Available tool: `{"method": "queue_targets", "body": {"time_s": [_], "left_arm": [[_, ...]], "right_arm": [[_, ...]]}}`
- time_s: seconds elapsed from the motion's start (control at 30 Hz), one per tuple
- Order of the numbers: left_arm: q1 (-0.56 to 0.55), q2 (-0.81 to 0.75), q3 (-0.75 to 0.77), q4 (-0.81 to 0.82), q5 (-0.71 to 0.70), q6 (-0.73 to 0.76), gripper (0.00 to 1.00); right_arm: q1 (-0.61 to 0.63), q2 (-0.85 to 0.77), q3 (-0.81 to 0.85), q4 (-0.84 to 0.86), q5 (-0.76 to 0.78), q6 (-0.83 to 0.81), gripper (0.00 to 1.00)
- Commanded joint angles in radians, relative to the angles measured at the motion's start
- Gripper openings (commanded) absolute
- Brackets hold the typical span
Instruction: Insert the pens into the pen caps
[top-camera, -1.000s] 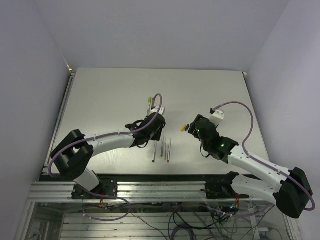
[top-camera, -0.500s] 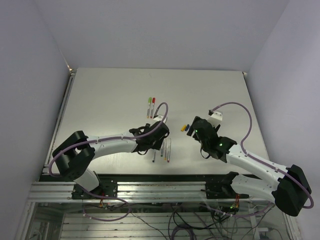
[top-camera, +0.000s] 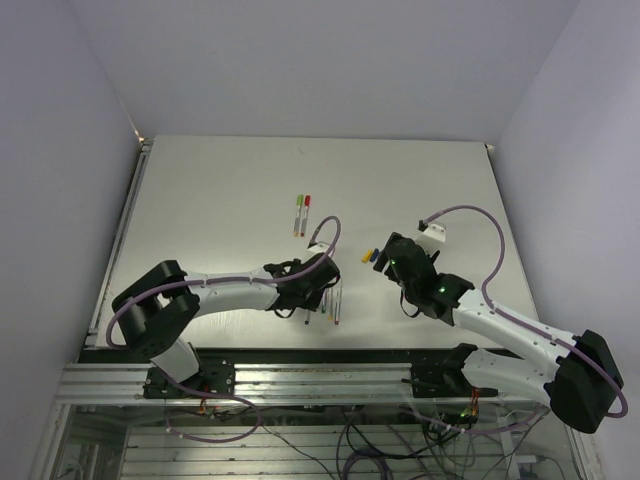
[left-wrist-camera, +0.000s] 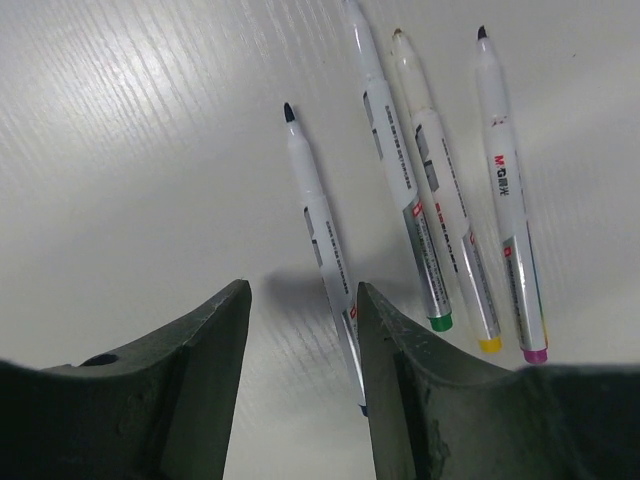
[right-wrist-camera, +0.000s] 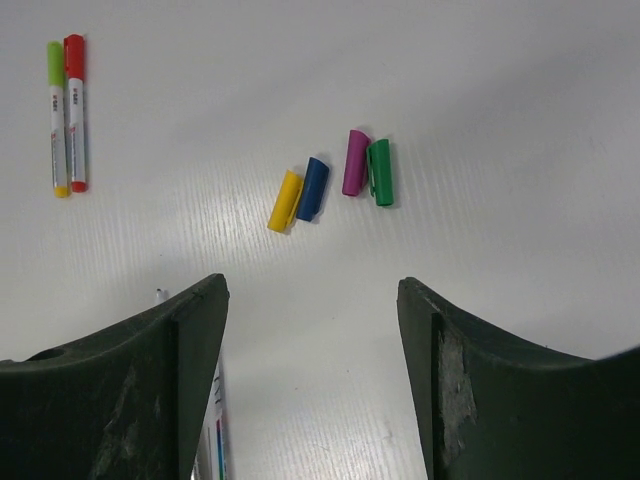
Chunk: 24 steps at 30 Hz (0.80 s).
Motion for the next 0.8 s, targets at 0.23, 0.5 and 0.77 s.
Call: {"method": "queue_targets", "body": {"time_s": [0.23, 0.5, 0.77], "left_arm": [[-0.012, 0.034, -0.05, -0.004, 0.062, -0.028, 0.51], [-0.013, 0.041, -0.09, -0.027, 0.059, -0.068, 0.07], [-0.012, 0.042, -0.082, 0.026, 0.045, -0.057, 0.07]], "right_arm": [[-0.003, -0.021, -0.009, -0.013, 0.014, 0.033, 0.68], [-0.003, -0.009, -0.007, -0.005, 0.004, 0.046, 0.67], [-0.003, 0.083, 0.046, -0.022, 0.0, -0.001, 0.52]]}}
